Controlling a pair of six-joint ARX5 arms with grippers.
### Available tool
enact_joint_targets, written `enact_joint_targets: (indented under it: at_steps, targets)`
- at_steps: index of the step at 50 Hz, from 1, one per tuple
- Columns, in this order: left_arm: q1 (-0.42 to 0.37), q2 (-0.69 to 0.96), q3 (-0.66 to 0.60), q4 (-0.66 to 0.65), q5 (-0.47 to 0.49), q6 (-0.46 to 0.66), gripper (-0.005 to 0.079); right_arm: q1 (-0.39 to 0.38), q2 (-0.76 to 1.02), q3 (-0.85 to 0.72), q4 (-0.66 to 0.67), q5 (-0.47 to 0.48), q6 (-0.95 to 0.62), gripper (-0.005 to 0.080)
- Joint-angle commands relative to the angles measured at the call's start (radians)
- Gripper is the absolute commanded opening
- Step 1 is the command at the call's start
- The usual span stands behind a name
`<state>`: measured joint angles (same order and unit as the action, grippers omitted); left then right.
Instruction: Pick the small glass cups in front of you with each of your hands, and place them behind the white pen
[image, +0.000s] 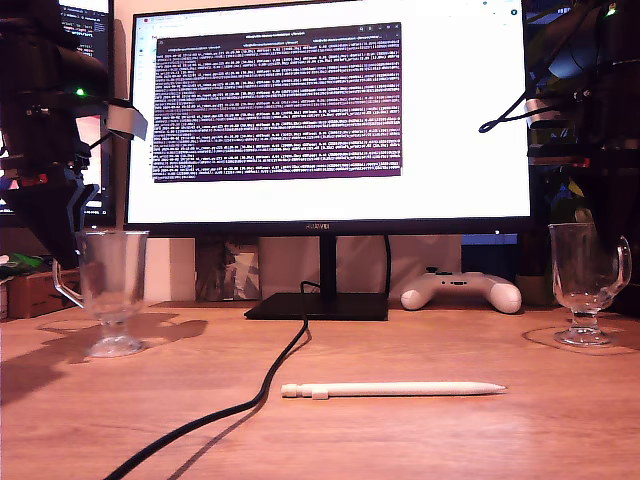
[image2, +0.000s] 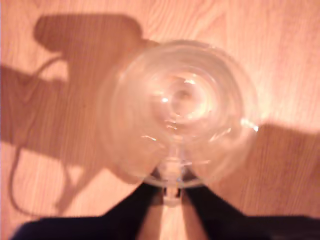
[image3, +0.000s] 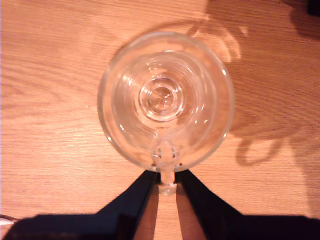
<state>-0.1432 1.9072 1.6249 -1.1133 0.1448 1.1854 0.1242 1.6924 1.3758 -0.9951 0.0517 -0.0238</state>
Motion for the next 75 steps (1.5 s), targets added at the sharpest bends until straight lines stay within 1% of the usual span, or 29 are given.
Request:
enact_joint_targets:
  at_steps: [1, 9, 15, 17, 24, 29, 35, 42, 44, 47, 49, 51, 52, 54, 55, 57, 58, 60, 62, 64, 65, 66, 67, 70, 72, 73, 75]
  targets:
    - [-0.004, 0.027, -0.013, 0.005, 0.005, 0.000, -0.0023, -0.002, 0.007, 0.006, 0.010, -0.002, 0.010, -0.0011]
    - [-0.004, 0.026, -0.013, 0.010, 0.005, -0.005, -0.0023, -0.002, 0.007, 0.006, 0.011, -0.002, 0.023, -0.0011]
    - [-0.010, 0.016, -0.012, 0.005, 0.005, -0.042, -0.0023, -0.002, 0.006, 0.007, 0.008, -0.002, 0.023, -0.0011]
    - [-0.014, 0.008, -0.011, 0.000, 0.005, -0.061, -0.0023, -0.002, 0.004, 0.008, 0.002, -0.001, 0.023, -0.0011]
    - [-0.023, -0.019, 0.008, -0.019, 0.004, -0.064, -0.0023, -0.002, 0.002, 0.021, -0.033, -0.001, 0.023, -0.0011]
    - [-0.029, -0.032, 0.033, -0.045, 0.005, -0.093, -0.0023, 0.000, -0.013, 0.034, -0.045, -0.001, 0.023, -0.0011]
    - [-0.040, -0.050, 0.053, -0.066, 0.005, -0.136, -0.0023, 0.000, -0.047, 0.062, -0.058, -0.001, 0.023, -0.0011]
    - [-0.059, -0.077, 0.067, -0.076, 0.005, -0.155, -0.0023, 0.000, -0.071, 0.107, -0.101, -0.001, 0.023, -0.0011]
    - [-0.066, -0.077, 0.078, -0.088, 0.004, -0.196, -0.0023, 0.002, -0.077, 0.119, -0.117, -0.001, 0.023, -0.0011]
    - [-0.076, -0.077, 0.098, -0.117, 0.005, -0.208, -0.0023, 0.011, -0.082, 0.133, -0.135, -0.001, 0.024, -0.0011]
    - [-0.088, -0.077, 0.110, -0.125, 0.005, -0.264, -0.0023, 0.021, -0.085, 0.142, -0.145, -0.001, 0.029, -0.0011]
    - [-0.097, -0.078, 0.122, -0.125, 0.005, -0.264, -0.0023, 0.032, -0.089, 0.150, -0.152, -0.001, 0.035, -0.0011]
    - [-0.102, -0.078, 0.128, -0.125, 0.005, -0.347, -0.0023, 0.039, -0.091, 0.154, -0.154, -0.001, 0.039, -0.0011]
    - [-0.111, -0.079, 0.139, -0.125, 0.005, -0.362, -0.0023, 0.052, -0.094, 0.161, -0.156, -0.001, 0.052, -0.0011]
    - [-0.117, -0.079, 0.144, -0.125, 0.006, -0.436, -0.0023, 0.061, -0.095, 0.163, -0.155, -0.001, 0.058, -0.0011]
    - [-0.132, -0.079, 0.152, -0.126, 0.006, -0.454, -0.0023, 0.080, -0.099, 0.166, -0.155, -0.001, 0.072, -0.0011]
    - [-0.138, -0.079, 0.154, -0.127, 0.008, -0.518, -0.0023, 0.090, -0.101, 0.167, -0.155, -0.001, 0.079, -0.0011]
    - [-0.156, -0.079, 0.161, -0.129, 0.009, -0.538, -0.0023, 0.108, -0.103, 0.168, -0.155, -0.001, 0.090, -0.0011]
    - [-0.172, -0.079, 0.165, -0.128, 0.009, -0.604, -0.0023, 0.122, -0.105, 0.168, -0.155, -0.001, 0.111, -0.0011]
    - [-0.187, -0.079, 0.169, -0.128, 0.009, -0.621, -0.0023, 0.140, -0.106, 0.168, -0.153, -0.001, 0.129, -0.0011]
    - [-0.193, -0.079, 0.169, -0.127, 0.009, -0.667, -0.0023, 0.151, -0.106, 0.168, -0.151, -0.001, 0.135, -0.0011]
    - [-0.200, -0.079, 0.169, -0.125, 0.011, -0.687, -0.0023, 0.159, -0.106, 0.168, -0.149, -0.001, 0.144, -0.0011]
    - [-0.208, -0.079, 0.170, -0.124, 0.015, -0.687, -0.0023, 0.163, -0.106, 0.168, -0.147, -0.001, 0.156, -0.0011]
    - [-0.227, -0.079, 0.170, -0.121, 0.037, -0.744, -0.0023, 0.194, -0.106, 0.168, -0.138, -0.001, 0.183, -0.0011]
    - [-0.238, -0.079, 0.170, -0.118, 0.051, -0.744, -0.0023, 0.208, -0.106, 0.168, -0.131, -0.001, 0.197, -0.0011]
    - [-0.245, -0.079, 0.170, -0.114, 0.055, -0.789, -0.0023, 0.214, -0.106, 0.168, -0.127, -0.001, 0.209, -0.0011]
    - [-0.253, -0.079, 0.170, -0.105, 0.058, -0.789, -0.0023, 0.230, -0.106, 0.168, -0.119, -0.001, 0.221, -0.0011]
